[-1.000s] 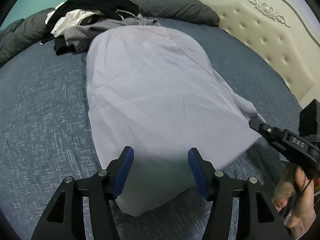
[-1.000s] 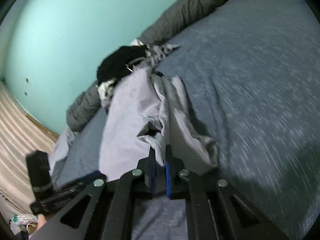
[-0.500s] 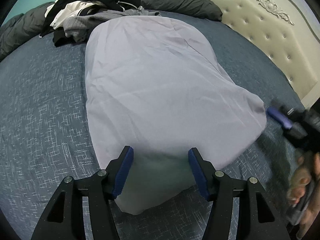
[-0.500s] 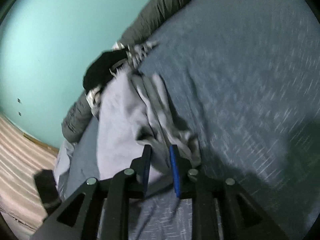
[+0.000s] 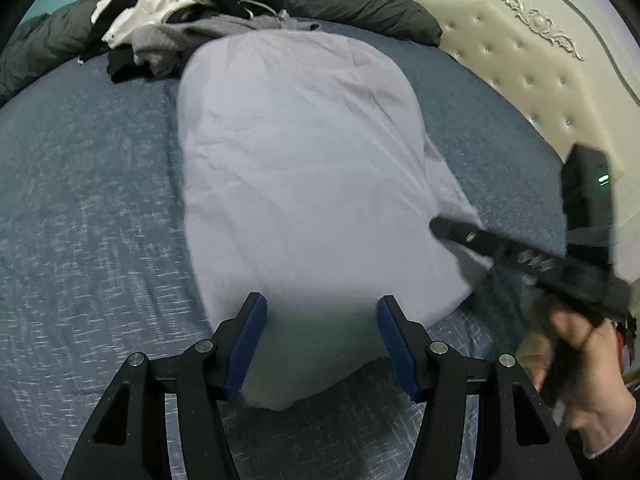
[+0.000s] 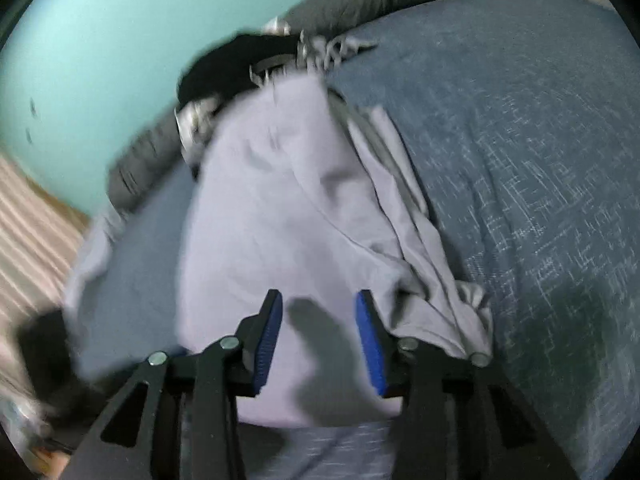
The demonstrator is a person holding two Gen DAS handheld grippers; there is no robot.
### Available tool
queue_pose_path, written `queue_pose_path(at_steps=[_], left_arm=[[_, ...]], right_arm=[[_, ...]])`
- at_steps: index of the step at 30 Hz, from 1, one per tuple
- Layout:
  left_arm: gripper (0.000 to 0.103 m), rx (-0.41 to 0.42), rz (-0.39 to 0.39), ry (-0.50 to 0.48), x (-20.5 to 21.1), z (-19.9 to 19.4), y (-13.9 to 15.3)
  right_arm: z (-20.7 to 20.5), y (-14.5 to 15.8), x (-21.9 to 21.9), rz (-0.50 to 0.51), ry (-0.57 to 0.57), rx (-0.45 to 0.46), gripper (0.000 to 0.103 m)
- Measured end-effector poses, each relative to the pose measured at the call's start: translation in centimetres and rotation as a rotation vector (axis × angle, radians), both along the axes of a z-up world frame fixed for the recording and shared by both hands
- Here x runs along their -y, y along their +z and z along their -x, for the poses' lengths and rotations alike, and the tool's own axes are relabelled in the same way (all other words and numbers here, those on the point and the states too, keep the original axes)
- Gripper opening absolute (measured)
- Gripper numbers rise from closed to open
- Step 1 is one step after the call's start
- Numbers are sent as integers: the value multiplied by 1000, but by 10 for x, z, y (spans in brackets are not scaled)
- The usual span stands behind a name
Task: Fold clothes
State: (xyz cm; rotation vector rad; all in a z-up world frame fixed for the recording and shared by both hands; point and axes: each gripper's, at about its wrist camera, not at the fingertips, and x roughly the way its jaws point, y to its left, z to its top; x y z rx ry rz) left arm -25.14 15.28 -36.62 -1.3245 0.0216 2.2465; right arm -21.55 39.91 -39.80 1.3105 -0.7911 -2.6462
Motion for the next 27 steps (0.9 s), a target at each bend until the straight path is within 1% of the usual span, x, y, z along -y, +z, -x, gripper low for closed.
queue_pose_path(at_steps=[1,3,5,7,9,11,12,13,14,15,17,21,23,24,27], left_arm=[[62,2,-10,18,7,1,1],[62,17,-33,60,21,4,2],[62,33,-50,92,34,8,2],[62,40,-58,100,41,12,2],[62,63,-84,103,45,18,0],[62,91,-119,108,45,23,-3],[62,105,-136,110,44,26,-5],[62,106,-143,111,42,27,-4],[62,103,-148,111,40,29,-3],[62,100,-152,111,38,30,-2],[62,93,-155,112,32,32,-1],[62,92,-134,117,23,38,-5],[62,98,-127,124,20,42,-8],[62,100,-126,126,18,44,-10],[63,95,-125,128,22,46,-13]], right_arm=[[3,-6,3,-48,24,23,23],[6,-14,-2,-43,49,51,20],[7,-17,-11,-4,34,80,6],[8,-14,-18,21,33,99,5],[6,-3,-17,-11,43,93,5],[2,9,-20,-16,32,57,9],[0,15,-21,-19,26,39,9],[-1,21,-22,-22,20,22,10],[-2,26,-22,-35,14,9,12],[-2,30,-19,-44,30,-8,16],[-2,39,-14,-61,62,-40,29],[17,46,-3,-80,139,-74,36],[30,49,2,-105,161,-78,41],[36,50,4,-118,172,-78,41],[48,35,5,-174,200,-28,41]])
